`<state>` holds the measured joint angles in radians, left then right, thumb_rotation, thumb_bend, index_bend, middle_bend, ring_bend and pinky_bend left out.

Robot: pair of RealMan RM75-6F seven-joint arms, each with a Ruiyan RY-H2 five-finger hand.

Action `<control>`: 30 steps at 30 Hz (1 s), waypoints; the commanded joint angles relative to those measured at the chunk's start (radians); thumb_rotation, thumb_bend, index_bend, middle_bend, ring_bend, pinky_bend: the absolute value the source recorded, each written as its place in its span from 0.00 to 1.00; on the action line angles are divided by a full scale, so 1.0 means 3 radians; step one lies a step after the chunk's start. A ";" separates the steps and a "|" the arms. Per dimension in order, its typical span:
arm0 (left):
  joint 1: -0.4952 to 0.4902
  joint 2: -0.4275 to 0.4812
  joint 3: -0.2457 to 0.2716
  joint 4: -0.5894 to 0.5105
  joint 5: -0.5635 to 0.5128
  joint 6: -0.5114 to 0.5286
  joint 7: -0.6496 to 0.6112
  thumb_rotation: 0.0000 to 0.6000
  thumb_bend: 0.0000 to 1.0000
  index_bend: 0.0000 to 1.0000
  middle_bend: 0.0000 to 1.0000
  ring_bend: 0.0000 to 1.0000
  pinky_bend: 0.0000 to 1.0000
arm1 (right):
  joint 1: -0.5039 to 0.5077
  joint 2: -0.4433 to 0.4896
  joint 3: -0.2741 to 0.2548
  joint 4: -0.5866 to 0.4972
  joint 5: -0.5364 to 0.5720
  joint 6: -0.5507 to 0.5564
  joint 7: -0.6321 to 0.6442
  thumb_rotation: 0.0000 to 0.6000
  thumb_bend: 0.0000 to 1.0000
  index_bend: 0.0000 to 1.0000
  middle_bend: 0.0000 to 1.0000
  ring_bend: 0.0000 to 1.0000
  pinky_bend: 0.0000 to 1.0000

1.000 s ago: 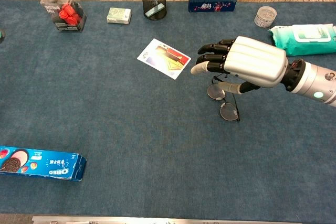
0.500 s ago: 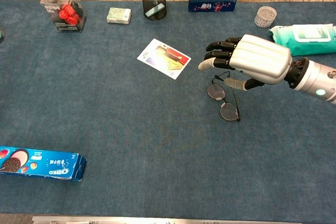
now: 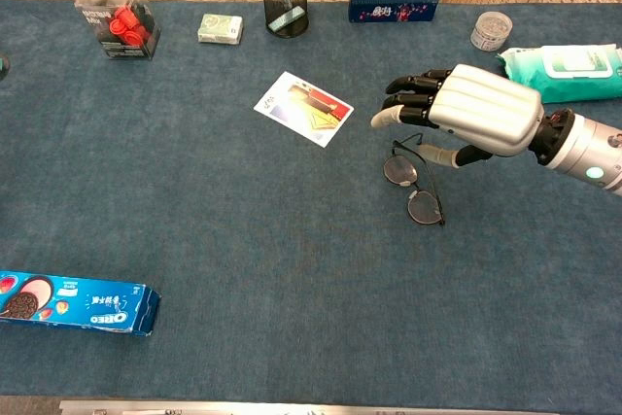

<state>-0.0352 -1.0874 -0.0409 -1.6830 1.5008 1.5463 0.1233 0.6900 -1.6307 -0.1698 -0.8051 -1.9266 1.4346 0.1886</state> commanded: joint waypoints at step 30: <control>-0.0029 -0.0030 0.0001 0.0028 -0.0051 -0.0081 0.0029 1.00 0.59 0.49 0.39 0.36 0.45 | -0.0003 0.0053 -0.0026 -0.0096 -0.0047 0.0162 -0.0041 1.00 0.37 0.27 0.30 0.17 0.35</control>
<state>-0.0438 -1.0961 -0.0405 -1.6749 1.4857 1.5220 0.1317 0.6854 -1.6267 -0.1784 -0.8151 -1.9361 1.4816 0.1906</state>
